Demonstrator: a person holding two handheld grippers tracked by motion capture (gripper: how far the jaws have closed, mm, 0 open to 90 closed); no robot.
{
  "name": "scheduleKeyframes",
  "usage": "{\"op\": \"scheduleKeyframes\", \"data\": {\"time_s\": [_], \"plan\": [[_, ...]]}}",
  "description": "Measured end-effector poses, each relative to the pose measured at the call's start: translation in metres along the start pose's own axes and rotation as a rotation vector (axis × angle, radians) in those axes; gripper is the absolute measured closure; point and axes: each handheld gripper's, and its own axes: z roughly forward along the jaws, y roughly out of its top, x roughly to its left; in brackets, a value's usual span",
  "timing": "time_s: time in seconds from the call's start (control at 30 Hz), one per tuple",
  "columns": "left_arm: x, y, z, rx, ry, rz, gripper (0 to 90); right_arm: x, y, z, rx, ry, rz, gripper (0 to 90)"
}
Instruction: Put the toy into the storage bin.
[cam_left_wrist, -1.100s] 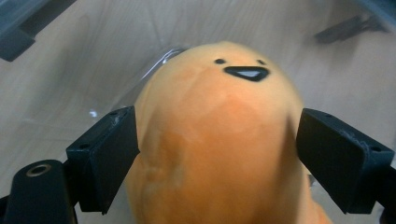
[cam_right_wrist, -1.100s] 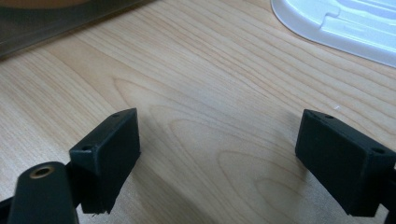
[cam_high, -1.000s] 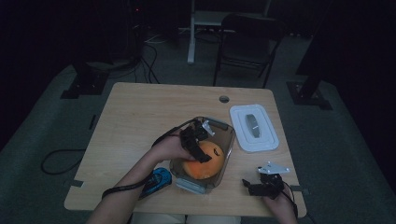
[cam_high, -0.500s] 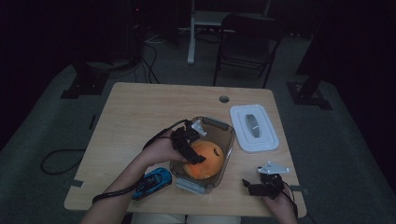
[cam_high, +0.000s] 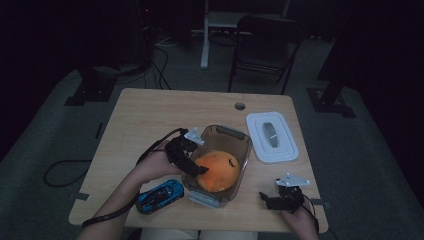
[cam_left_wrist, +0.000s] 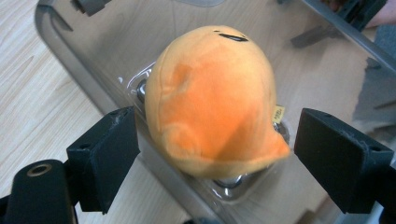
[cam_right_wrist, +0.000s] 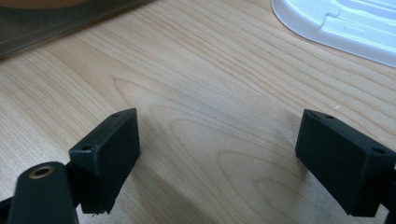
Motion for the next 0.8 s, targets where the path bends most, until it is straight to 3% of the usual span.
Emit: {"op": "scheduleKeyframes", "data": {"time_s": [0.47, 0.8], "plan": [[0.002, -0.043, -0.029, -0.026, 0.047, -0.049, 14.8, 0.0, 0.0, 0.0, 0.0, -0.001, 0.001, 13.3], [0.005, -0.079, -0.029, -0.01, 0.07, -0.109, 14.7, 0.0, 0.0, 0.0, 0.0, 0.0, 0.001, 13.3]]}}
